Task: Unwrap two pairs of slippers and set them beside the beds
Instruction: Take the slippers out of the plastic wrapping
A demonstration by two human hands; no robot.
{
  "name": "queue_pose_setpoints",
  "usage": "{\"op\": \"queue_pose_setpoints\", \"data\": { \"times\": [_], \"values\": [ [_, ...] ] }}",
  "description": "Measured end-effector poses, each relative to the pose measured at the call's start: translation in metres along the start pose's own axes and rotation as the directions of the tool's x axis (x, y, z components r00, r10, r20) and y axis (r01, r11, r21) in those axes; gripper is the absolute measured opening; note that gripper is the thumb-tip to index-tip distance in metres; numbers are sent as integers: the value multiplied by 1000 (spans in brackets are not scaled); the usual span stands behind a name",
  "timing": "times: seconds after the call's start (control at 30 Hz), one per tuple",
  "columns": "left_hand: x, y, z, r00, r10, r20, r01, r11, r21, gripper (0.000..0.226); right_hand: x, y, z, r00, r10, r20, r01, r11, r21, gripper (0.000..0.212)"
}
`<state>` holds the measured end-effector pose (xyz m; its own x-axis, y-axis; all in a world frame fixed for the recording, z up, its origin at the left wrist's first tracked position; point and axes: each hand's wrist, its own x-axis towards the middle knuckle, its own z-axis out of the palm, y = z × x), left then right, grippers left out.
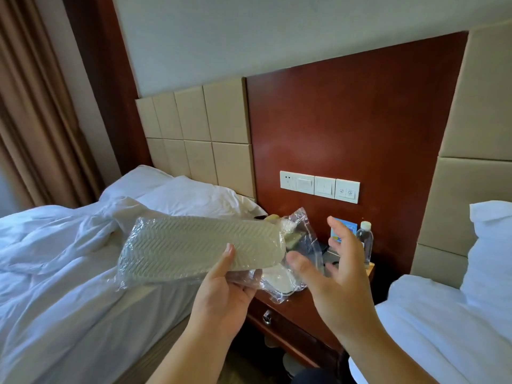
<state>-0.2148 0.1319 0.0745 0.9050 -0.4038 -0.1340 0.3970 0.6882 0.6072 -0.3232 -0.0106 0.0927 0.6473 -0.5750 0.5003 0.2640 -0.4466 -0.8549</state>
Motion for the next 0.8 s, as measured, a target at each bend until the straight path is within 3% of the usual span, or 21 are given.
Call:
{"op": "queue_pose_setpoints", "data": {
  "times": [0.07,0.13,0.2,0.27,0.37,0.43,0.5,0.57,0.63,0.73,0.8],
  "values": [
    [-2,-1,-1,1000,8,10,-8,1000,13,16,6,2,2,967,249,54,-254,960,115,80],
    [-4,-1,-2,999,25,24,-25,1000,14,19,9,5,2,941,318,118,-334,929,159,65],
    [-6,0,-3,999,32,40,-33,999,3,19,6,-1,2,971,213,112,-220,974,54,45],
    [-8,1,-4,999,20,48,-20,1000,-7,19,2,-8,4,990,57,132,-60,998,19,39],
    [-9,7,-5,999,6,54,-4,999,-33,14,-2,-14,3,981,-46,191,11,984,179,37],
    [-8,13,-8,997,10,73,-2,995,-105,18,3,-11,-1,983,95,159,-152,903,402,35],
    [-8,17,-10,993,44,111,-25,986,-167,31,8,-1,-4,931,339,139,-353,729,586,34],
    [-9,18,-11,988,66,136,-46,989,-142,40,8,9,-3,862,486,143,-474,673,569,34],
    [-11,17,-13,990,63,126,-56,996,-64,41,7,13,-1,862,491,125,-487,734,473,40],
    [-13,15,-19,996,52,77,-52,999,-1,39,13,8,-2,924,364,112,-379,851,362,52],
    [-15,13,-23,997,46,61,-47,999,13,40,21,1,-4,949,286,132,-312,907,281,45]
  ]
}}
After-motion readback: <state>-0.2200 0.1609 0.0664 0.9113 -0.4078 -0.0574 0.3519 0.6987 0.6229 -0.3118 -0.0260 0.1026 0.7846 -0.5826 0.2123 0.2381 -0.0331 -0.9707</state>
